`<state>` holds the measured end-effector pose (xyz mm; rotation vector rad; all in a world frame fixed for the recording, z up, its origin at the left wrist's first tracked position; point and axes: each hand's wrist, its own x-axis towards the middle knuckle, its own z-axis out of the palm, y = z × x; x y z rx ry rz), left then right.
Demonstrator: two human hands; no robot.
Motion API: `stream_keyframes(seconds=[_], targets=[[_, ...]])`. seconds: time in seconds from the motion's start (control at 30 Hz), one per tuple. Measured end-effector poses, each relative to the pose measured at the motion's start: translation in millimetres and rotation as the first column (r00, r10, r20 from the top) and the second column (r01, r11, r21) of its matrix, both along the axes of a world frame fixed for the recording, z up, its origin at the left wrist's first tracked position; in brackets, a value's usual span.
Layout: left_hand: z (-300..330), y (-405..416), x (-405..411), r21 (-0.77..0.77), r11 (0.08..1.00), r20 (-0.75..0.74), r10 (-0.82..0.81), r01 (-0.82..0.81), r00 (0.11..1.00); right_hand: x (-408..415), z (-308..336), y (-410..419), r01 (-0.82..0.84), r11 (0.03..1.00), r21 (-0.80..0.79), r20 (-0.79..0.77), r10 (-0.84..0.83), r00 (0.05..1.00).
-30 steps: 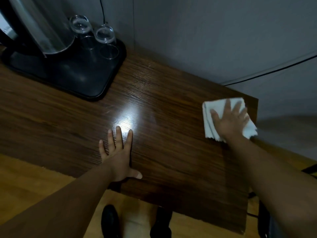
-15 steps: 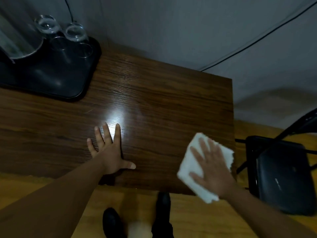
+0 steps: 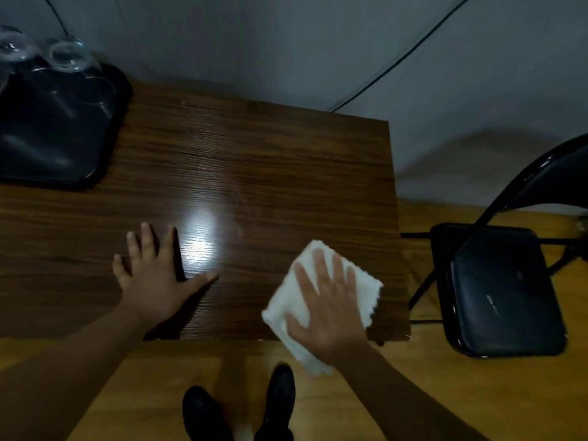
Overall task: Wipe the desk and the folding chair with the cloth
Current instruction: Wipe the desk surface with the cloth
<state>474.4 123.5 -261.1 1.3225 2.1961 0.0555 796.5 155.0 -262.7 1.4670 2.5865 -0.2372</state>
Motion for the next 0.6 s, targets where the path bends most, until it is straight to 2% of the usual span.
stream_keyframes(seconds=[0.07,0.13,0.23,0.4,0.6], targets=[[1.5,6.5,18.2,0.178,0.982,-0.115,-0.048,0.068,0.992,45.5,4.9,-10.2,0.111,0.994,0.025,0.083,-0.113,0.99],[3.7,25.2,47.2,0.262,0.938,-0.178,-0.185,0.228,0.966,76.2,11.0,-12.3,0.252,0.967,0.037,0.143,-0.255,0.956],[3.8,53.3,94.7,0.249,0.895,-0.157,-0.341,0.371,0.927,81.9,9.2,-7.9,0.378,0.925,0.026,0.164,-0.377,0.912],[-10.6,62.8,121.0,0.19,0.908,-0.259,-0.32,0.373,0.911,54.2,0.4,36.4,0.496,0.863,0.095,0.101,-0.504,0.858],[-15.0,63.0,121.8,0.184,0.91,-0.292,-0.311,0.372,0.905,13.7,1.3,154.6,0.566,0.824,-0.01,-0.016,-0.566,0.824]])
